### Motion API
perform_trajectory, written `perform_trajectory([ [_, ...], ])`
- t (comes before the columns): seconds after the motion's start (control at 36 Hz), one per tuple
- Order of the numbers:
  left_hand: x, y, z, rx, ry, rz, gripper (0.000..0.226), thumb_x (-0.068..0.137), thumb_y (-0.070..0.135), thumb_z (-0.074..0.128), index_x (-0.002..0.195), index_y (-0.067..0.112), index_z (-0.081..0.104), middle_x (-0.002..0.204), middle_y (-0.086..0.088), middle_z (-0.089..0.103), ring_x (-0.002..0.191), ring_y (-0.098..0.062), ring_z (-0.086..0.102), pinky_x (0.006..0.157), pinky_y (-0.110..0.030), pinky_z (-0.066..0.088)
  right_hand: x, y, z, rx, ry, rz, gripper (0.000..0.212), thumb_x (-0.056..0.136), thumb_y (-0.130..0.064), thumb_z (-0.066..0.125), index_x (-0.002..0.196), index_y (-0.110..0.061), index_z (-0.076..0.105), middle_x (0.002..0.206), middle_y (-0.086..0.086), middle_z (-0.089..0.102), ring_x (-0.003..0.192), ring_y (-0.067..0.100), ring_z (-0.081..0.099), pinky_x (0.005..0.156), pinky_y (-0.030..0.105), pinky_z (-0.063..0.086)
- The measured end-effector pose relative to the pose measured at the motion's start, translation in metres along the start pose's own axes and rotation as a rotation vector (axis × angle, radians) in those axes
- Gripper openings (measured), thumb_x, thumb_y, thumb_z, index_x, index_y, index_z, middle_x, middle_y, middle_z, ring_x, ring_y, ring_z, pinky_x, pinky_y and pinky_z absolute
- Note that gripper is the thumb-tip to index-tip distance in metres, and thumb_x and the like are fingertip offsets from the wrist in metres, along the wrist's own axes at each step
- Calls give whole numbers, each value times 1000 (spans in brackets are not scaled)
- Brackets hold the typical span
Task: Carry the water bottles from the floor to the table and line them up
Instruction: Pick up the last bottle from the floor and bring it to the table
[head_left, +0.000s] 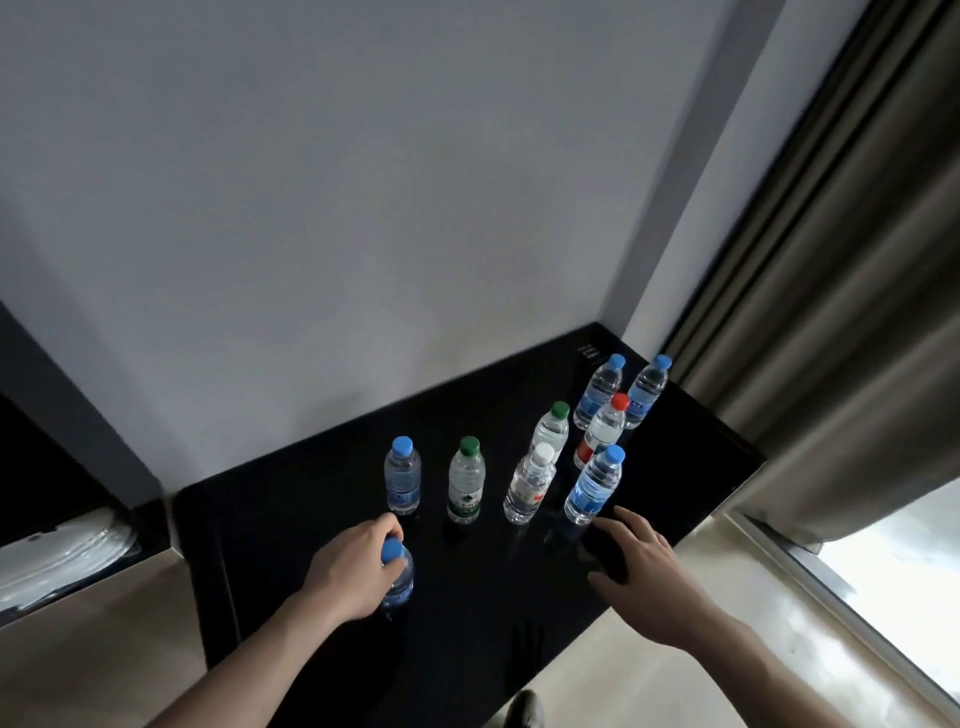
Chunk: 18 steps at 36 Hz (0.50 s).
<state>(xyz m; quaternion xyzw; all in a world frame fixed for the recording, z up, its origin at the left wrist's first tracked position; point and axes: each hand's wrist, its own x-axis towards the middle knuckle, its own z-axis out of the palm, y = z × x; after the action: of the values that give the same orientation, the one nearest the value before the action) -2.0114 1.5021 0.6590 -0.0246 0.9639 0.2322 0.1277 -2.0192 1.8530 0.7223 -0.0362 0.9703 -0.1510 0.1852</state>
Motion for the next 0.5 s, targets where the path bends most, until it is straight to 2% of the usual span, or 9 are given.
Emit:
perform_trajectory([
  [0.22,26,8,13,7,19,-38,13,94,45,57,95,39,46,89,17,59,72,-2,57,58,-19,41,61,23,-28,-45,7,-5,76,89,-49,60,154,-34,26,163,-5,14,146,25,25,113,38,36],
  [0.36,38,15,27,30,41,-74,14,93,49,56,94,40,46,86,20,60,76,1,56,62,-19,43,105,45,-38,-71,-24,-63,76,88,-50,62,154,-35,26,165,-3,11,148,25,20,115,38,33],
  [0.5,46,30,47,57,62,-168,15,94,48,55,92,43,41,87,22,58,74,3,57,59,-16,43,148,74,-49,-122,-73,-140,76,88,-51,57,154,-36,23,163,-5,10,139,27,29,110,37,37],
])
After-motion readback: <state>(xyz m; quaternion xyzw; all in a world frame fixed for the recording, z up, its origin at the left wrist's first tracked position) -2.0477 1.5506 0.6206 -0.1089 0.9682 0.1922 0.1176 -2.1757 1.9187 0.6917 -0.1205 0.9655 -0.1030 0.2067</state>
